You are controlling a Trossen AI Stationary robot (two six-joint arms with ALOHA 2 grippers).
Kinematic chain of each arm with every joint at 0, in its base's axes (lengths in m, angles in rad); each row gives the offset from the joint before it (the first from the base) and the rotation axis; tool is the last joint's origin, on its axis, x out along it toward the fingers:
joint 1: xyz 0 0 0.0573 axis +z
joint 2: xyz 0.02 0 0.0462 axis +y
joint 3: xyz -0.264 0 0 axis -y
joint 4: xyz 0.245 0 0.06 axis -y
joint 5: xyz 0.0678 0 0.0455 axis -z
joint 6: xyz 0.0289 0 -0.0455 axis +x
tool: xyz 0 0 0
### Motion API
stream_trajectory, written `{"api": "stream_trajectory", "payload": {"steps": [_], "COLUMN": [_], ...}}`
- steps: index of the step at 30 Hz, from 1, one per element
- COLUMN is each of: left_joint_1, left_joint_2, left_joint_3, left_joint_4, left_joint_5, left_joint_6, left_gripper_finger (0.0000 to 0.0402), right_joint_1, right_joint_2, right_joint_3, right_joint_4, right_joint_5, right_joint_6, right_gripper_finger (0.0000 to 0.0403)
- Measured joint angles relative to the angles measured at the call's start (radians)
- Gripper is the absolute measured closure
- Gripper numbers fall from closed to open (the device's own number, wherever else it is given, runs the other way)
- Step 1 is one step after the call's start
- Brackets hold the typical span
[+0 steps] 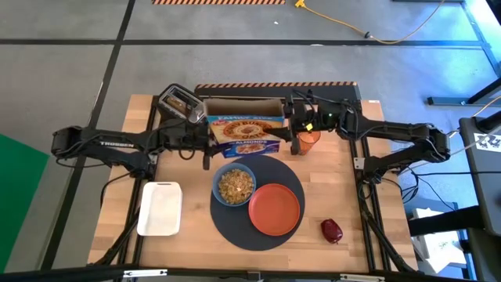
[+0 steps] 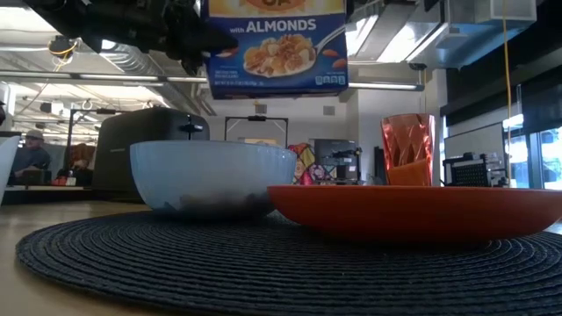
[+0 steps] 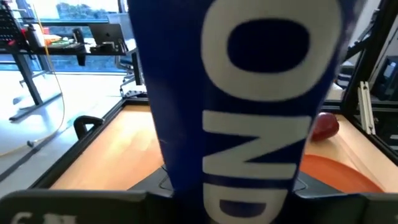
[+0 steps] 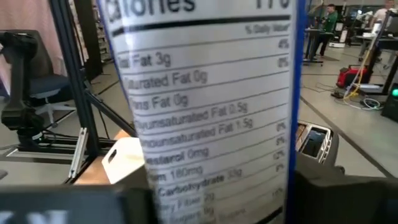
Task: Arrange a breakfast setting
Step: Pour the cereal into the blue bowl
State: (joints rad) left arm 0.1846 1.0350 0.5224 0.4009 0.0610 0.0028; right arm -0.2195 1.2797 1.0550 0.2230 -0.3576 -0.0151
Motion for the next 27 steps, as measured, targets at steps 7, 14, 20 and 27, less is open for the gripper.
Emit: {"api": "stream_trajectory", "payload": {"steps": [7,14,20,27], "left_joint_1": [0.000,0.001,-0.003,-0.004], "left_joint_2": [-0.019,-0.109,-0.207,-0.220], "left_joint_3": [0.000,0.000,0.000,0.000], "left_joint_4": [-0.009,-0.068,-0.168,-0.211], "left_joint_5": [-0.091,-0.160,-0.160,-0.160], "left_joint_6": [-0.020,0.006,0.010,0.008], "left_gripper_finger": [0.0216,0.0154,0.0136,0.0139], "right_joint_1": [-0.013,-0.107,-0.193,-0.208], "right_joint_2": [-0.039,-0.217,-0.428,-0.685], "right_joint_3": [0.000,0.001,-0.091,-0.344], "right_joint_4": [-0.008,-0.107,-0.187,-0.092], "right_joint_5": [-0.023,0.005,0.284,0.710], "right_joint_6": [-0.041,-0.123,-0.210,-0.255], "right_gripper_finger": [0.0302,0.0308,0.0308,0.0308]}}
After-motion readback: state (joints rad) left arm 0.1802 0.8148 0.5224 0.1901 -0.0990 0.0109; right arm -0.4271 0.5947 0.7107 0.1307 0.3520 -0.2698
